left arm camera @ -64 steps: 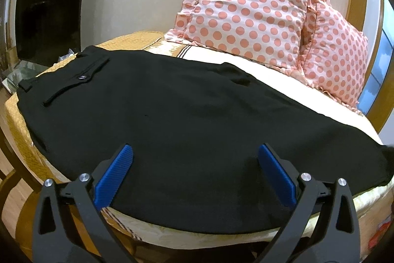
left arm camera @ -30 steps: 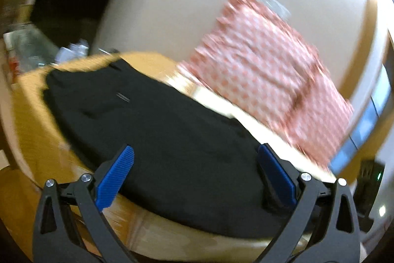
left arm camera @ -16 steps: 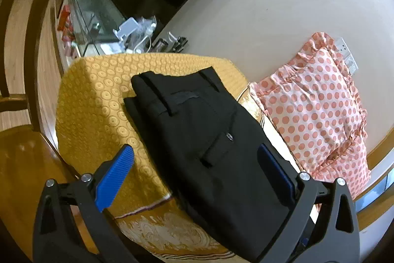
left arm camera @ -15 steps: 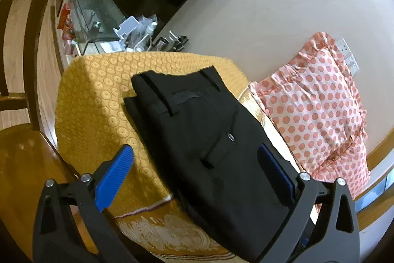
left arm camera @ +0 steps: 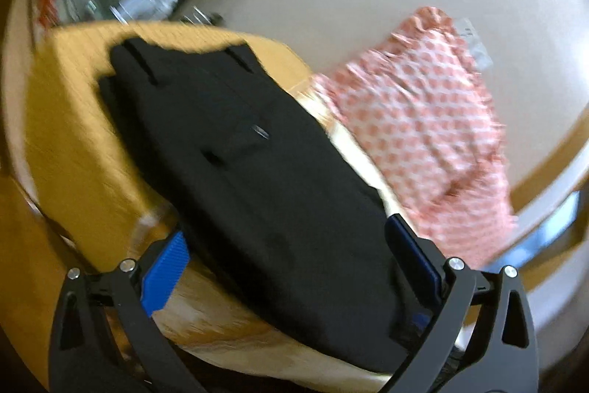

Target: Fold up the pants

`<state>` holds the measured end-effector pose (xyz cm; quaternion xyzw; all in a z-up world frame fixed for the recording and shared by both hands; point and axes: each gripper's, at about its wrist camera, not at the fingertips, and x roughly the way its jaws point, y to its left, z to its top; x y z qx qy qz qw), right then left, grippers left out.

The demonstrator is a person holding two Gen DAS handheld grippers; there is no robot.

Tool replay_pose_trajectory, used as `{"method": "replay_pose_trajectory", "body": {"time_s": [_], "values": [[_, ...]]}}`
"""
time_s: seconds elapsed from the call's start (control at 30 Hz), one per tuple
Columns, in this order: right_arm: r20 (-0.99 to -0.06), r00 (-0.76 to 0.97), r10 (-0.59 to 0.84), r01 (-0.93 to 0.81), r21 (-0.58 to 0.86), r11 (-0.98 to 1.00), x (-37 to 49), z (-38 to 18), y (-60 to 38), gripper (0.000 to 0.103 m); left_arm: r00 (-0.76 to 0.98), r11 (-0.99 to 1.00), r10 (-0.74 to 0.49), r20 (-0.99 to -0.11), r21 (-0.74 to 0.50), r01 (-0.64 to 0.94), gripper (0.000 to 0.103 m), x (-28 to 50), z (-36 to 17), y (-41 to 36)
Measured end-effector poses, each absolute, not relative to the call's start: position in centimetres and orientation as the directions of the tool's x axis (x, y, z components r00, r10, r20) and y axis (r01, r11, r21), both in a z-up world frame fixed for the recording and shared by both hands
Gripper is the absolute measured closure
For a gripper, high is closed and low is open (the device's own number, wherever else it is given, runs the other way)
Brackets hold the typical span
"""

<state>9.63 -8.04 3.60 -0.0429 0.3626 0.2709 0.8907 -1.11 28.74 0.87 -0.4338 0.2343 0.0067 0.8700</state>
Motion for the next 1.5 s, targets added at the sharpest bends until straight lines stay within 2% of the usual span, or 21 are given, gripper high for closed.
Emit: {"method": "replay_pose_trajectory", "body": {"time_s": [0.17, 0.23, 0.43, 0.53, 0.6, 0.7, 0.8, 0.93, 1.03, 1.17, 1.33, 1.43, 1.5], "values": [[-0.669, 0.591, 0.451, -0.514, 0.118, 0.849, 9.6, 3.6, -8.1, 0.028, 0.906, 0.567, -0.153, -0.394, -0.786, -0.246, 0.005, -0.5, 0.7, 30.8], [-0.668, 0.590, 0.453, -0.514, 0.122, 0.849, 9.6, 3.6, -8.1, 0.028, 0.903, 0.542, -0.097, -0.418, -0.783, -0.304, 0.006, -0.4, 0.6, 32.1], [-0.656, 0.591, 0.469, -0.510, 0.146, 0.847, 9.6, 3.9, -8.3, 0.028, 0.899, 0.474, -0.022, -0.438, -0.796, -0.376, 0.018, -0.1, 0.2, 35.0], [-0.622, 0.587, 0.518, -0.511, 0.211, 0.833, 9.3, 4.2, -9.5, 0.028, 0.878, 0.493, 0.001, -0.478, -0.764, -0.416, 0.032, 0.4, 0.2, 35.0], [-0.601, 0.596, 0.533, -0.504, 0.237, 0.831, 9.0, 4.6, -10.7, 0.026, 0.853, 0.506, 0.028, -0.521, -0.728, -0.462, 0.061, 0.7, 0.1, 35.0], [-0.572, 0.632, 0.523, -0.480, 0.241, 0.844, 8.3, 5.4, -12.8, 0.022, 0.833, 0.497, 0.041, -0.552, -0.712, -0.496, 0.082, 0.7, -0.3, 35.3], [-0.552, 0.661, 0.509, -0.443, 0.261, 0.858, 8.0, 5.9, -15.2, 0.022, 0.826, 0.548, 0.083, -0.557, -0.667, -0.505, 0.089, 0.5, 1.0, 34.5], [-0.531, 0.696, 0.484, -0.382, 0.296, 0.875, 7.8, 6.1, -18.7, 0.022, 0.820, 0.693, 0.177, -0.544, -0.523, -0.497, 0.091, 1.4, 5.0, 31.0], [-0.518, 0.719, 0.464, -0.341, 0.320, 0.884, 7.4, 5.9, -21.1, 0.022, 0.845, 0.785, 0.191, -0.499, -0.440, -0.437, 0.091, 2.4, 8.5, 27.3], [-0.504, 0.754, 0.421, -0.269, 0.348, 0.898, 6.6, 5.5, -24.8, 0.022, 0.892, 0.902, 0.113, -0.438, -0.332, -0.278, 0.092, 4.7, 13.0, 19.8], [-0.491, 0.790, 0.366, -0.162, 0.408, 0.898, 5.5, 5.1, -29.7, 0.022, 0.914, 0.978, -0.135, -0.382, -0.199, 0.061, 0.092, 7.0, 16.7, 6.6], [-0.479, 0.813, 0.332, -0.107, 0.437, 0.893, 4.4, 4.9, -32.1, 0.022, 0.842, 0.939, -0.344, -0.415, -0.131, 0.319, 0.092, 7.2, 15.8, -3.1], [-0.478, 0.823, 0.306, -0.077, 0.440, 0.895, 3.8, 4.6, -33.2, 0.022, 0.773, 0.894, -0.425, -0.470, -0.086, 0.439, 0.092, 6.7, 13.5, -8.3]]}}
